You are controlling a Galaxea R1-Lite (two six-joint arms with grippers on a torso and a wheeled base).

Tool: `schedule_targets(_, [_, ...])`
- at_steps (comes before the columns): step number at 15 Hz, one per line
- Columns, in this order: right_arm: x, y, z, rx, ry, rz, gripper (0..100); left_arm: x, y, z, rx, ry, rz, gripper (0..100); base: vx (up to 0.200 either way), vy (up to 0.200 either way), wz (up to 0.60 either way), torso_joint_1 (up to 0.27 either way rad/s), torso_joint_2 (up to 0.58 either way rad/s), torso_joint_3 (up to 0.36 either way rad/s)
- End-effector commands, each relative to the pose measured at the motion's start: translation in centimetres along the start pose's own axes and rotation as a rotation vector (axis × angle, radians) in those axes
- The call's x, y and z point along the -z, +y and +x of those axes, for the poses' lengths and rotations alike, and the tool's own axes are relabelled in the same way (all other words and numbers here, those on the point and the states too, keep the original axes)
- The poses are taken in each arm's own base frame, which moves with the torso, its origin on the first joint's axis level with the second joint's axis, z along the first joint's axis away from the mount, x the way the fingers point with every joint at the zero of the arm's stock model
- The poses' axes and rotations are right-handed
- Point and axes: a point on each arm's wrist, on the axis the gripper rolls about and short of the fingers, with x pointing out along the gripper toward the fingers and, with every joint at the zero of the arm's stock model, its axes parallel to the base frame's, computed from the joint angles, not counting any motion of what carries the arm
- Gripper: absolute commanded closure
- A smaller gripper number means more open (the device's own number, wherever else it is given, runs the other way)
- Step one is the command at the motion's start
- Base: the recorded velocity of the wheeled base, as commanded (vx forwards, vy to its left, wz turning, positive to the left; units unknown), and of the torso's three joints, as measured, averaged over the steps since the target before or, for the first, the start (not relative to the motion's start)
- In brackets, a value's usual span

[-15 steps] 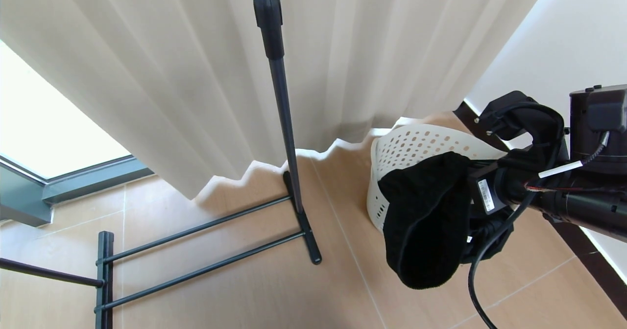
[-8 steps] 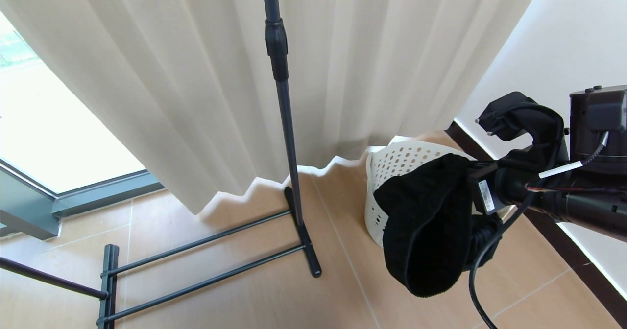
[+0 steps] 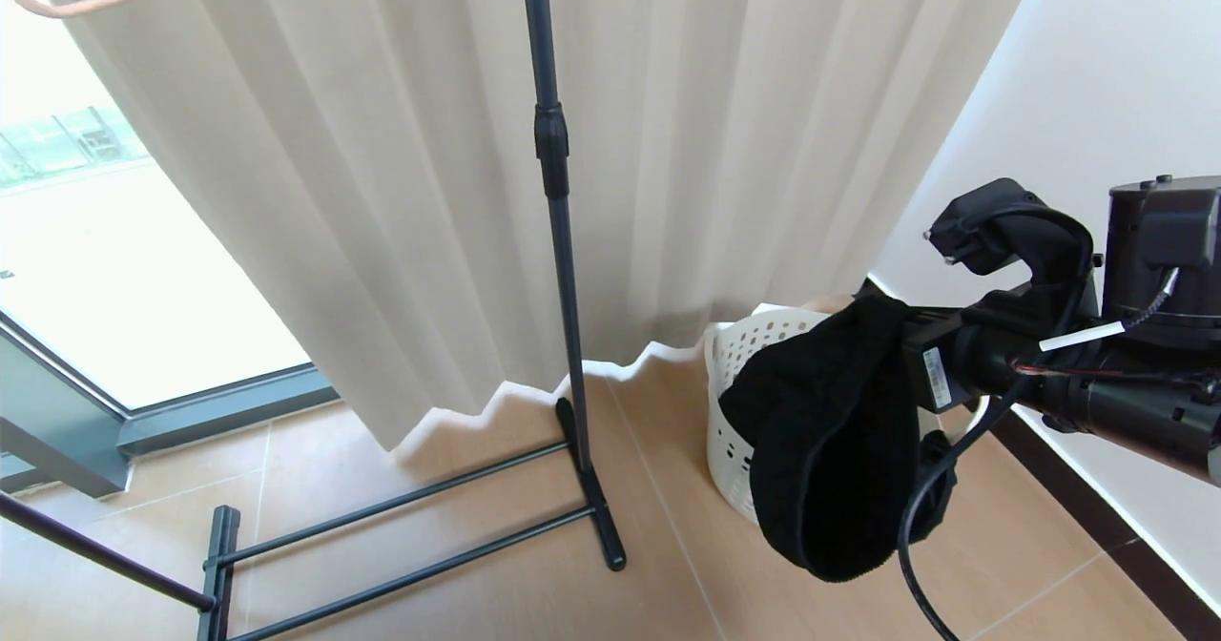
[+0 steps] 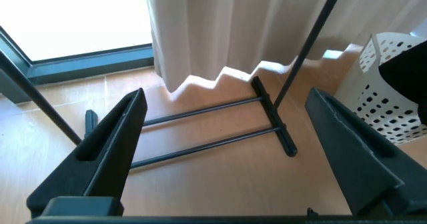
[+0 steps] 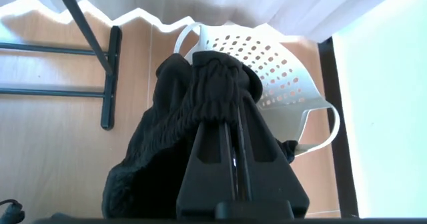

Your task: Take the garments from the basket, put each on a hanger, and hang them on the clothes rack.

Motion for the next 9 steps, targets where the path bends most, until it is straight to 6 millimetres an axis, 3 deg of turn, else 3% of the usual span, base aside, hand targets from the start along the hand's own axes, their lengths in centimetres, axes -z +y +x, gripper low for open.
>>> schedule_targets(1, [0.25,0.03,-0.04,-0.002,0.005,-0.004,100,-0.01,0.0,0.01,-0.001,0.001,0.0,0,0.0,0.0,0.0,0.012,0.0,0.207])
schedule_targets(4, [0.17,-0.11,-0.38,-0.003,-0.002,-0.003,100,-0.01,0.0,0.01,-0.001,0.001,0.0,0,0.0,0.0,0.0,0.036,-0.19,0.027])
schedule_targets(9, [-0.01,-0.25,-0.64,0.001,-0.013,-0.017,100,-0.02,0.0,0.01,-0.002,0.0,0.0,0,0.0,0.0,0.0,0.088,-0.42,-0.183])
